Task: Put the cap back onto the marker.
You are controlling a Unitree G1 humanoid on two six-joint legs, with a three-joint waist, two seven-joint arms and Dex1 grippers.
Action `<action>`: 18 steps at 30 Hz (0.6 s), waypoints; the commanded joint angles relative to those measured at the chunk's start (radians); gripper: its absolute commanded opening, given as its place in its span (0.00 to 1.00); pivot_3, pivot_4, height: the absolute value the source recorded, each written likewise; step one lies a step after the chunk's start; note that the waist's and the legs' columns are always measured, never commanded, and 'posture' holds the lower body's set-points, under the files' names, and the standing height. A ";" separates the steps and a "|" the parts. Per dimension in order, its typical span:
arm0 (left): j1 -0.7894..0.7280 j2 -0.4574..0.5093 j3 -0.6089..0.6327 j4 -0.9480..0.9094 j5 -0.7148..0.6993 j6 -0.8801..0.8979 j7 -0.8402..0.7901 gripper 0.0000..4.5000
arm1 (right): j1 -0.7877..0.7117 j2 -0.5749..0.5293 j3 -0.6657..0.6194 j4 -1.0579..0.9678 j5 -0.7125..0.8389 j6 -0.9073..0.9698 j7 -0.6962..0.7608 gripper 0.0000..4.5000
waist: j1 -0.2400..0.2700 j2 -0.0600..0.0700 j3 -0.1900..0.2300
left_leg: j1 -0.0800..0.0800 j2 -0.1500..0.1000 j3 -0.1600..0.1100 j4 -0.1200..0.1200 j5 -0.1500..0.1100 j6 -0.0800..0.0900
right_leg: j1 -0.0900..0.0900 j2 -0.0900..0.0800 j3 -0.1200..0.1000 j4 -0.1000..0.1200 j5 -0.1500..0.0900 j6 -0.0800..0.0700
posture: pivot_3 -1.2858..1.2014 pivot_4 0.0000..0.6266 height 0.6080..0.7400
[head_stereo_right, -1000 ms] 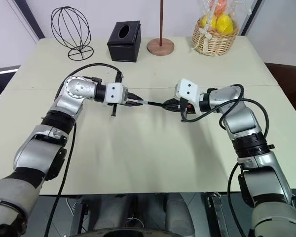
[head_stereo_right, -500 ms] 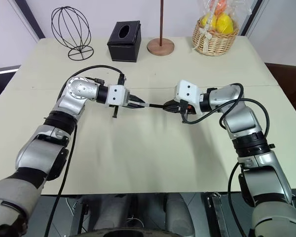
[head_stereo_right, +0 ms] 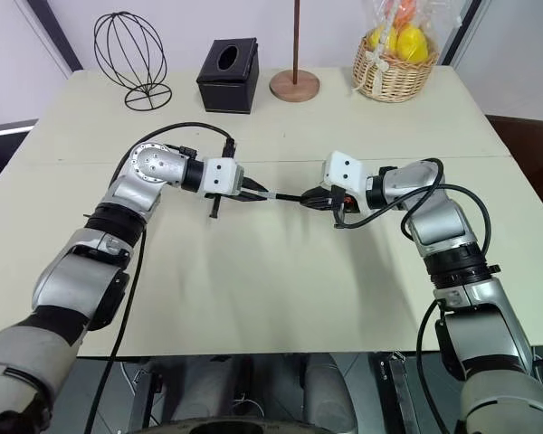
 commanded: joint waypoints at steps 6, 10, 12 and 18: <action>-0.016 0.013 -0.002 0.011 0.003 0.000 0.011 0.01 | -0.020 -0.015 -0.050 0.014 0.008 -0.017 -0.046 0.00 | 0.000 0.000 0.000 | 0.000 0.000 0.000 0.000 0.000 0.000 | 0.000 0.000 0.000 0.000 0.000 0.000 | 0.52 0.24 1.00; -0.016 0.023 -0.005 0.009 0.001 0.026 -0.010 0.49 | -0.016 -0.019 -0.051 0.015 0.012 -0.017 -0.049 0.00 | 0.001 0.000 0.000 | 0.000 0.000 0.000 0.000 0.000 0.000 | 0.000 0.000 0.000 0.000 0.000 0.000 | 0.52 0.24 1.00; -0.017 0.026 0.002 0.012 0.003 0.021 0.009 0.49 | -0.011 -0.020 -0.051 0.017 0.013 -0.019 -0.053 0.00 | 0.000 0.000 0.000 | 0.000 0.000 0.000 0.000 0.000 0.000 | 0.000 0.000 0.000 0.000 0.000 0.000 | 0.52 0.24 1.00; -0.033 0.046 0.014 0.034 0.021 0.015 0.064 0.49 | 0.011 -0.032 -0.051 0.020 0.015 -0.016 -0.056 0.00 | 0.000 0.000 0.000 | 0.000 0.000 0.000 0.000 0.000 0.000 | 0.000 0.000 0.000 0.000 0.000 0.000 | 0.52 0.24 1.00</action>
